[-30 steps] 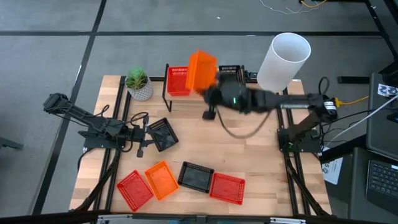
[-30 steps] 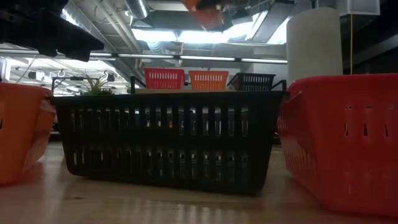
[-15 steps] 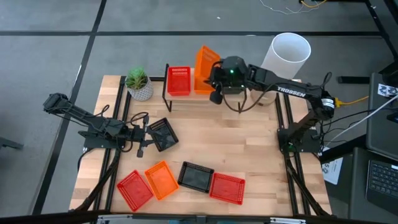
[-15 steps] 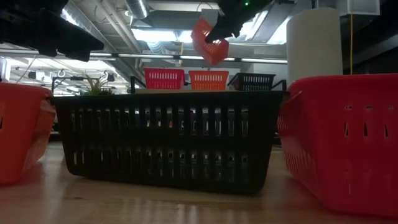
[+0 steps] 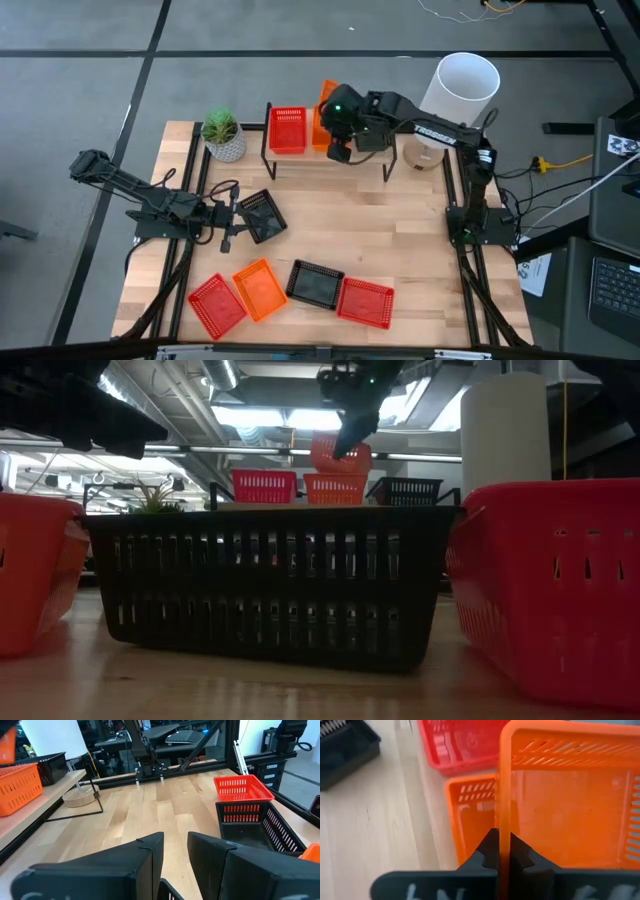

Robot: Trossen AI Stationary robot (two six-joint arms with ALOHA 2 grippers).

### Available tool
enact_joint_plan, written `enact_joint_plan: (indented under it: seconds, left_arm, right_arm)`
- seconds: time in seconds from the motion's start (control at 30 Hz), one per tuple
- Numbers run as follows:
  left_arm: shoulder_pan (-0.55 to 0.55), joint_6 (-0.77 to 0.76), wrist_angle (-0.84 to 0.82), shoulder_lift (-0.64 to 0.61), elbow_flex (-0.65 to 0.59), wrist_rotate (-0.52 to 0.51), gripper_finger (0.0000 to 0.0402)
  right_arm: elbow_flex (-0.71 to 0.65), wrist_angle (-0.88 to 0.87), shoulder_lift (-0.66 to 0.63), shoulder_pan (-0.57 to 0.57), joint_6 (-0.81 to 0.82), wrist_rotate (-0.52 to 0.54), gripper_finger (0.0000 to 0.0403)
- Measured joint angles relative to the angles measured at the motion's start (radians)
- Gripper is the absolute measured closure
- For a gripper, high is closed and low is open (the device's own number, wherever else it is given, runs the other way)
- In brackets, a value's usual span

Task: Stack baskets on shelf by color
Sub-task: Stack the right orange basket on the orange basket, then stack the right red basket on the red basket

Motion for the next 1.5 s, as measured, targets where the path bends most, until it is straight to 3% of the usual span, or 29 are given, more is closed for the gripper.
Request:
enact_joint_plan:
  seconds: [0.4,0.9,1.17,1.3,1.5]
  left_arm:
    - [0.0,0.0,0.0,0.0,0.0,0.0,0.0321]
    - [0.0,0.0,0.0,0.0,0.0,-0.001,0.0321]
    - [0.0,0.0,0.0,0.0,0.0,0.0,0.0321]
    - [0.0,0.0,0.0,0.0,0.0,0.0,0.0321]
    - [0.0,0.0,0.0,0.0,0.0,0.0,0.0321]
  right_arm:
    - [0.007,-0.04,0.01,0.001,-0.016,-0.053,0.0399]
    - [0.007,-0.041,0.01,0.001,-0.03,-0.034,0.0311]
    - [0.007,-0.042,0.005,0.025,0.023,-0.037,0.0295]
    - [0.007,-0.097,-0.015,0.08,0.101,-0.169,0.0295]
    - [0.0,-0.316,-0.019,0.201,0.146,-0.434,0.0295]
